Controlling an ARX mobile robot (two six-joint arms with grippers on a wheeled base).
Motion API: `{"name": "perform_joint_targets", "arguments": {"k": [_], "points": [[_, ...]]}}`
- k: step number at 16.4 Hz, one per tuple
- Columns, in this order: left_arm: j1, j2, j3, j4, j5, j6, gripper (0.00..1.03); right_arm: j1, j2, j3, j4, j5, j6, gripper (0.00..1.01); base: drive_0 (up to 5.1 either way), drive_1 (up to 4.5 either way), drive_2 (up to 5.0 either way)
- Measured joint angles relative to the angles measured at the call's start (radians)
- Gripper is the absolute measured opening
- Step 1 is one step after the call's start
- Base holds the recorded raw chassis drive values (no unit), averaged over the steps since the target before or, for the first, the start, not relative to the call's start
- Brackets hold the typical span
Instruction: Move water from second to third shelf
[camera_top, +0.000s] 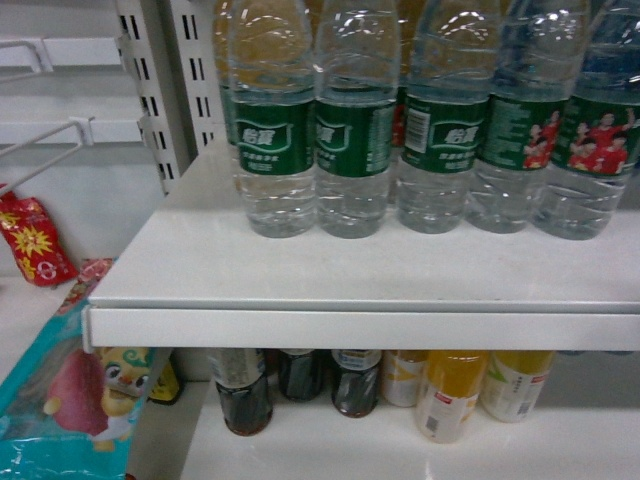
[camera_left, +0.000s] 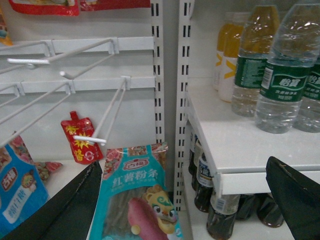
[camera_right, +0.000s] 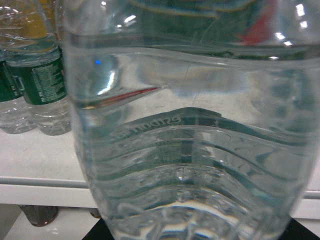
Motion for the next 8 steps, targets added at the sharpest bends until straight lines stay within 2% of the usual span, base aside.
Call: {"name": "perform_joint_targets", "arguments": {"k": [4,6,8], "points": [[0.000,0.000,0.000,0.006,0.001,0.000,0.98,0.000,0.000,0.000,-0.006,0.001,0.001,0.40,-5.0,2.45,2.5],[-0.002,0.000,0.000,0.002,-0.006,0.000,0.98,0.008,0.002,0.000,0.005,-0.016,0.000,0.40,0.0,0.00,0.0],[-0.002,0.000,0.000,0.001,-0.003,0.000,0.98,0.005,0.003,0.000,-0.006,0.002,0.001,0.40,0.0,0.00,0.0]]}}
